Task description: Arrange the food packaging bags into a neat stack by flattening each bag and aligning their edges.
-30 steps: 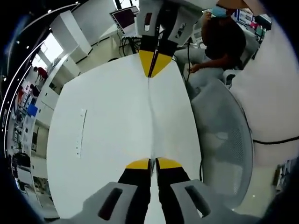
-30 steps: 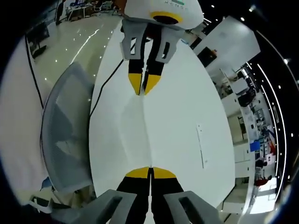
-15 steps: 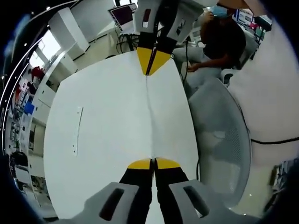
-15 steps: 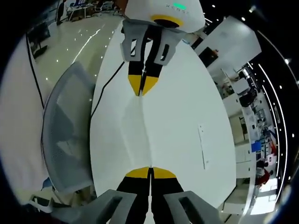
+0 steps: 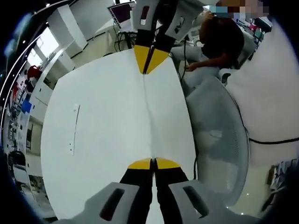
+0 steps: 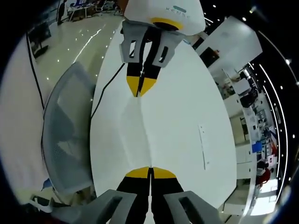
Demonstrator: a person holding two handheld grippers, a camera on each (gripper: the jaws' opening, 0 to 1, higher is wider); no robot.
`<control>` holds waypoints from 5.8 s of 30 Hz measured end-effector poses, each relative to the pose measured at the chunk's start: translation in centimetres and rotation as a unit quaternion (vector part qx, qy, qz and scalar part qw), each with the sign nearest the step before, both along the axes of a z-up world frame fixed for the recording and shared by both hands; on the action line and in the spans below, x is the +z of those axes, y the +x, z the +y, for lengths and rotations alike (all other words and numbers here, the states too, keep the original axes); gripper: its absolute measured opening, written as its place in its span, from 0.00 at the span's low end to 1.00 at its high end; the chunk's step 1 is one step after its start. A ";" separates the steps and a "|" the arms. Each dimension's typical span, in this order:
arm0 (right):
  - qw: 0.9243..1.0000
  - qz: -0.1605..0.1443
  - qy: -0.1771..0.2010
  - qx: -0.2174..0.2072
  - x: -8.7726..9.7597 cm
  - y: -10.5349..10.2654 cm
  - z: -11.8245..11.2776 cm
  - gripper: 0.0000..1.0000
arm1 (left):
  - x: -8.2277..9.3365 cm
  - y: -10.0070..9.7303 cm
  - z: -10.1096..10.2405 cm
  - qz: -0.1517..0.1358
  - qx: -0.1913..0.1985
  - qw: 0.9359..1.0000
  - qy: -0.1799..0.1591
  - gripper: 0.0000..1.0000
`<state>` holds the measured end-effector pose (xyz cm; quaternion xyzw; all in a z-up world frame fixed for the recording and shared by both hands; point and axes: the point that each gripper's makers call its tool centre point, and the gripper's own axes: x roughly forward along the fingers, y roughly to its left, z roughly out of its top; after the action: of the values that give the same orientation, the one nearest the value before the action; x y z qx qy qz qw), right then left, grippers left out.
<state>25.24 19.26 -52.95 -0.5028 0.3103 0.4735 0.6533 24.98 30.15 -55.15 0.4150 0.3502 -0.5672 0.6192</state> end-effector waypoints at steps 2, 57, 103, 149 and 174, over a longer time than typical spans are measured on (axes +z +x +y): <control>1.000 0.001 0.001 -0.001 0.0 0.0 0.0 0.00 | 0.0 0.0 0.0 0.001 0.002 1.000 0.002 0.00; 0.986 0.016 0.149 0.069 2.0 -0.5 7.9 0.18 | 0.6 1.0 -0.1 -0.033 0.007 0.999 -0.001 0.00; 0.985 0.018 0.154 0.079 0.7 -0.8 10.6 0.00 | 1.7 0.2 -1.3 -0.036 0.005 0.999 -0.012 0.00; 0.989 0.006 0.113 0.098 0.2 -1.1 10.2 0.00 | 1.5 0.1 -1.2 -0.039 0.002 0.999 -0.022 0.00; 0.992 0.013 0.099 0.079 -0.3 -0.7 8.8 0.00 | 1.3 0.3 -1.2 -0.044 -0.003 0.999 -0.020 0.00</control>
<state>24.51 28.07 -53.20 -0.4525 0.2297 0.5584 0.6563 25.26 28.99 -53.89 0.4279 0.3098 -0.5570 0.6408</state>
